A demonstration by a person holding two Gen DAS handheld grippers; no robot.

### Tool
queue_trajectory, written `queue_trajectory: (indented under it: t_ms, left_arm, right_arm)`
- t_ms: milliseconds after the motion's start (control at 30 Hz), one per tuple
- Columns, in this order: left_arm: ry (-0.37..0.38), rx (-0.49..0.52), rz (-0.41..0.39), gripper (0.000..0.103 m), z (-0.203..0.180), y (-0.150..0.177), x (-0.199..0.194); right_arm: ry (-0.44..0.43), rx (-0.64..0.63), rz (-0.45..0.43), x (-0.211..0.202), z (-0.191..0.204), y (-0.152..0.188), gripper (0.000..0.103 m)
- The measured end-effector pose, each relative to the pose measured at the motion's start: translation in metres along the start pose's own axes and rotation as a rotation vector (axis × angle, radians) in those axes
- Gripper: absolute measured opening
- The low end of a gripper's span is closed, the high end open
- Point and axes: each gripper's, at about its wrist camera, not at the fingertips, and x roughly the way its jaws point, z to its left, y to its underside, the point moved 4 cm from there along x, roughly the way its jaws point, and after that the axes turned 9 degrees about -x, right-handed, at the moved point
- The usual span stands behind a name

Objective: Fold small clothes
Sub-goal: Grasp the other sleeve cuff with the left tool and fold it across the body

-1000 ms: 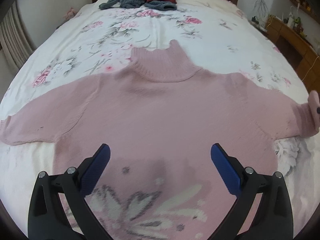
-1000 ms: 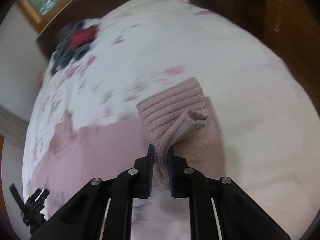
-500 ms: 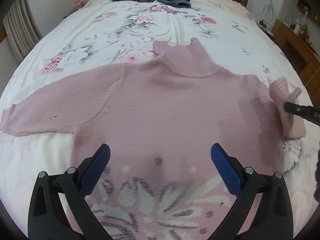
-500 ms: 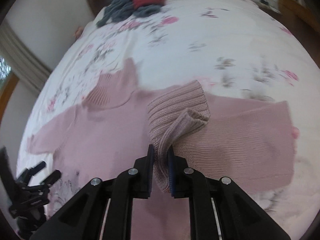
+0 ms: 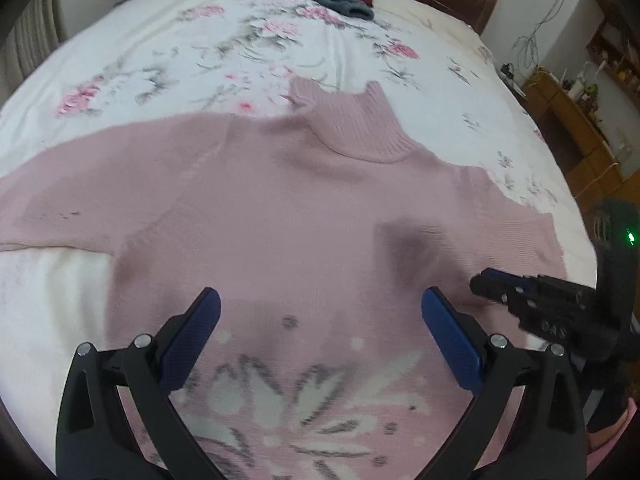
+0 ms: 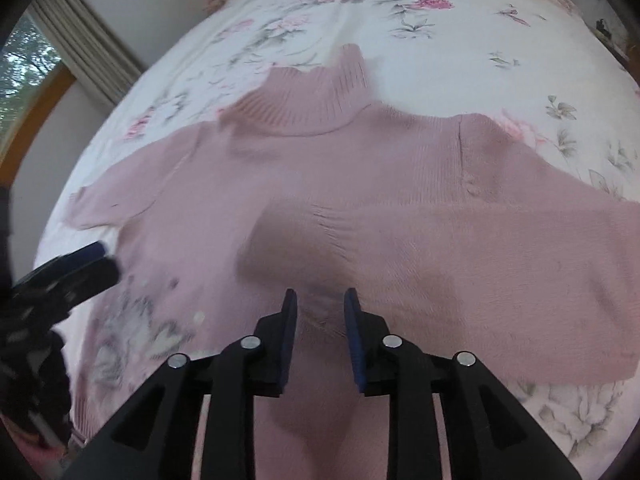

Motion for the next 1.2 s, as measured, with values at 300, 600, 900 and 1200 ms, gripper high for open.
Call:
queue_trajectory:
  t_ms: [300, 600, 900, 1200]
  left_arm:
    - [0.121, 0.007, 0.217, 0.099, -0.053, 0.02, 0.053]
    - [0.181, -0.126, 0.382, 0.084, -0.078, 0.025, 0.111]
    - [0.168, -0.153, 0.327, 0.01, -0.087, 0.013, 0.108]
    - [0.116, -0.092, 0.09, 0.009, -0.064, -0.032, 0.05]
  right_arm:
    - [0.062, 0.114, -0.057, -0.06, -0.055, 0.055, 0.035]
    - [0.101, 0.116, -0.073, -0.072, -0.074, 0.085, 0.036]
    - [0.109, 0.176, -0.082, -0.073, -0.093, 0.097, 0.037]
    - [0.146, 0.288, -0.136, -0.095, -0.131, 0.086, 0.046]
